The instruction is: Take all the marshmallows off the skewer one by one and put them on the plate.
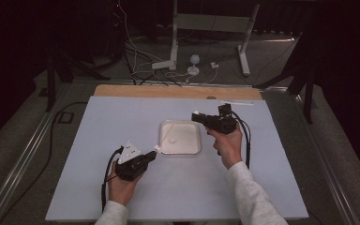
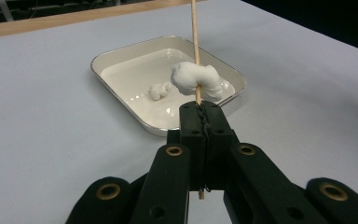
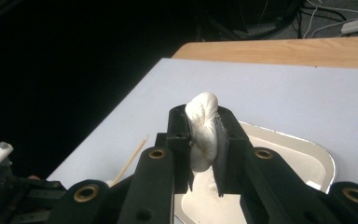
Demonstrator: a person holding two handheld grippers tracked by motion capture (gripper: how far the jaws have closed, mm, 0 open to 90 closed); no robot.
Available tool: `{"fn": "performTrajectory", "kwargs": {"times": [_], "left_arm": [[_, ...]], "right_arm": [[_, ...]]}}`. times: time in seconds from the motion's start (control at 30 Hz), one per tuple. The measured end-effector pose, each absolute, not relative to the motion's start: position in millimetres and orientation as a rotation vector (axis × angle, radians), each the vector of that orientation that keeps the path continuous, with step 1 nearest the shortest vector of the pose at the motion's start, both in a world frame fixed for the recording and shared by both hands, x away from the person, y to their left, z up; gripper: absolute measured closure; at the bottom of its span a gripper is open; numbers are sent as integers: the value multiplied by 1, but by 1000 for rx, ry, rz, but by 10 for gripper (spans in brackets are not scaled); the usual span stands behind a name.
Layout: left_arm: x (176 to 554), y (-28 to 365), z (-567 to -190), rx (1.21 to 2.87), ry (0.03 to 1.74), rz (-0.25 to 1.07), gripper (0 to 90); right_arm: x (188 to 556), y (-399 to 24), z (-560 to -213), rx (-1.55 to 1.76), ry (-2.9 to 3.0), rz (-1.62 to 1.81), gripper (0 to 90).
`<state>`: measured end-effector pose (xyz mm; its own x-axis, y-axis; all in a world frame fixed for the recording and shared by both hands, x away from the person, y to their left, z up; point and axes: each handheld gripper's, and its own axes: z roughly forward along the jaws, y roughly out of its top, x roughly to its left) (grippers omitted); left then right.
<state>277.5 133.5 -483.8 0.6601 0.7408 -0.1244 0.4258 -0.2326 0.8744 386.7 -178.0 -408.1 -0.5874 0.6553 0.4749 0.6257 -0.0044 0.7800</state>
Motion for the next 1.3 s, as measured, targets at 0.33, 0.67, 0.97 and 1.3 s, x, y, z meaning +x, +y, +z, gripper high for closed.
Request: {"fn": "performTrajectory", "kwargs": {"times": [0.33, 0.67, 0.97, 1.3], "left_arm": [[278, 136, -483, 1846, 929, 378, 900], [278, 137, -482, 1833, 935, 376, 900], [278, 137, -482, 1831, 936, 377, 899], [278, 137, -482, 1827, 942, 376, 898]], "right_arm": [[392, -163, -422, 1397, 2256, 1563, 773], [396, -154, -435, 1399, 2292, 1494, 768], [399, -148, -445, 1403, 2315, 1437, 764], [401, -143, -456, 1395, 2347, 1333, 759]]}}
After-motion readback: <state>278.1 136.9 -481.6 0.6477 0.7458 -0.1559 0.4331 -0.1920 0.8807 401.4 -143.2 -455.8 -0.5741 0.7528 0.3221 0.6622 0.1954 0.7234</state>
